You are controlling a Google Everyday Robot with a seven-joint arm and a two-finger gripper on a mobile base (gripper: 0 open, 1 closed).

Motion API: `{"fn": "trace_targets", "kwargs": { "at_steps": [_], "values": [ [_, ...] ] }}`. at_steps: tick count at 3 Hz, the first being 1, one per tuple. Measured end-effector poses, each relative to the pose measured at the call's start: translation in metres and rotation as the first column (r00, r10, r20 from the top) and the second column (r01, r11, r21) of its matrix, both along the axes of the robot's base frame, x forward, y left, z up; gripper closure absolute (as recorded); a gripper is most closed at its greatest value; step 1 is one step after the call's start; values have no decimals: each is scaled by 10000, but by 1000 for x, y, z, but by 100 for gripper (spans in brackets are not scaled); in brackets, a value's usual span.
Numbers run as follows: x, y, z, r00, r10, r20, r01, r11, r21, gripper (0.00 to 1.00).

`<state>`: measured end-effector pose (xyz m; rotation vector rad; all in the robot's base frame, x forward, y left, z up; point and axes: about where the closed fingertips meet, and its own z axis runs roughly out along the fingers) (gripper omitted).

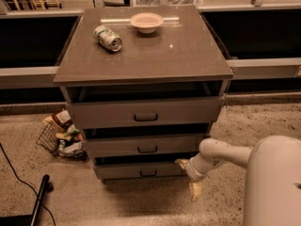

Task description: Open bottom drawer

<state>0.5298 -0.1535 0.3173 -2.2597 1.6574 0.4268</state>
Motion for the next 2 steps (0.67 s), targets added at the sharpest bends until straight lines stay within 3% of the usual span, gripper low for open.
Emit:
{"fn": "trace_targets", "kwargs": {
  "at_steps": [2],
  "values": [
    [18,-2,-61,9991,46,415,-47,10000,37,0]
  ]
}}
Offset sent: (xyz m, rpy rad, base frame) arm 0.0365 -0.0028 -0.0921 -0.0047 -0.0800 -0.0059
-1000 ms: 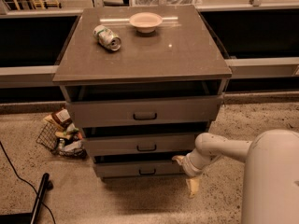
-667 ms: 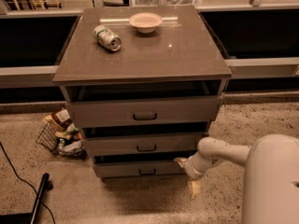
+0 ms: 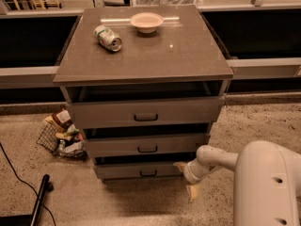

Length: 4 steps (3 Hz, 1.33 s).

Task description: Open bottom drawer

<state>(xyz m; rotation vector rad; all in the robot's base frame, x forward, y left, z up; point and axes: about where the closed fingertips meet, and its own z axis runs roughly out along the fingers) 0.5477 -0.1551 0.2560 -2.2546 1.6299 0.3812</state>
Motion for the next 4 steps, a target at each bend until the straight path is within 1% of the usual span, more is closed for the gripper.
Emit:
{"fn": "trace_targets", "kwargs": {
  "at_steps": [1,2,3,4],
  "values": [
    [18,1,-23,9997,-82,245,84,9999,-65,0],
    [35,4,-41,9988,-203,445,218,9992,-348,0],
    [49,5,-51,9976,-295,624,321,9987,-403,0],
    [64,7,-62,9966,-538,619,561,9977,-371,0]
  ]
}}
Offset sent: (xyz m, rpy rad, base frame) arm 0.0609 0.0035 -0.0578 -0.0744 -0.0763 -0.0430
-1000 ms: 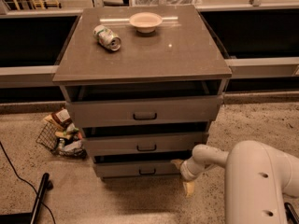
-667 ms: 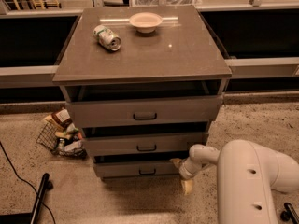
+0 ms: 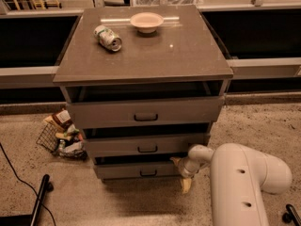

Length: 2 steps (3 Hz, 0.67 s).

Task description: Open bottom drawer

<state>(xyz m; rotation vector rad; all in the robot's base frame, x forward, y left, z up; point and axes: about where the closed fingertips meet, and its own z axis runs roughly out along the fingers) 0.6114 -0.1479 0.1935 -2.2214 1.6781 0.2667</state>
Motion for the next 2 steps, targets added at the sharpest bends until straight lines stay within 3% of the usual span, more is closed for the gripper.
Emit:
{"fn": "trace_targets", "kwargs": {
  "at_steps": [2],
  "values": [
    [23,5,-19,9980,-596,-190,599,9981,143,0]
  ]
}}
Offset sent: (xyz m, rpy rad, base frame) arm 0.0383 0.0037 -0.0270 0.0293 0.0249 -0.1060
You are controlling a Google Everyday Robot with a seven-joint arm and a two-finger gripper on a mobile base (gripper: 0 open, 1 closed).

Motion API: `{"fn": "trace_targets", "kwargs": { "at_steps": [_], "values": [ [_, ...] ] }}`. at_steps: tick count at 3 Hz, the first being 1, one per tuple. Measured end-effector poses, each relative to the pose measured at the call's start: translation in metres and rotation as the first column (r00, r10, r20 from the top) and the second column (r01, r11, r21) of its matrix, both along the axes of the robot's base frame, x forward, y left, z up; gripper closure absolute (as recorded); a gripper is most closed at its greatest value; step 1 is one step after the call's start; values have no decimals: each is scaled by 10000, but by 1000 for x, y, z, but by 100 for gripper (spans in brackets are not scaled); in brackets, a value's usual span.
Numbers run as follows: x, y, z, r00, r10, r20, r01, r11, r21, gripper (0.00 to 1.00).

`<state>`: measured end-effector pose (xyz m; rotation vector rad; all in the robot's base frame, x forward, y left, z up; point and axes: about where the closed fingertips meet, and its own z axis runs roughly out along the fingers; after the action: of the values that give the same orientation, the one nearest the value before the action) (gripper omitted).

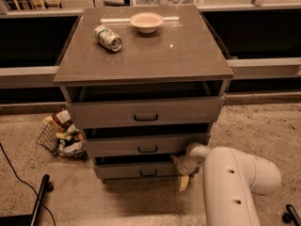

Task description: Open bottom drawer

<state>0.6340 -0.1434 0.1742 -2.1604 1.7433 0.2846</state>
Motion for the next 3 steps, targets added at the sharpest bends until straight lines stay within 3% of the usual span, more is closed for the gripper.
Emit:
{"fn": "trace_targets", "kwargs": {
  "at_steps": [2,3],
  "values": [
    [-11,11,-11,9996,-115,-260,124,9993,359,41],
    [-26,14,2,9980,-197,-605,230,9983,540,65]
  ]
}}
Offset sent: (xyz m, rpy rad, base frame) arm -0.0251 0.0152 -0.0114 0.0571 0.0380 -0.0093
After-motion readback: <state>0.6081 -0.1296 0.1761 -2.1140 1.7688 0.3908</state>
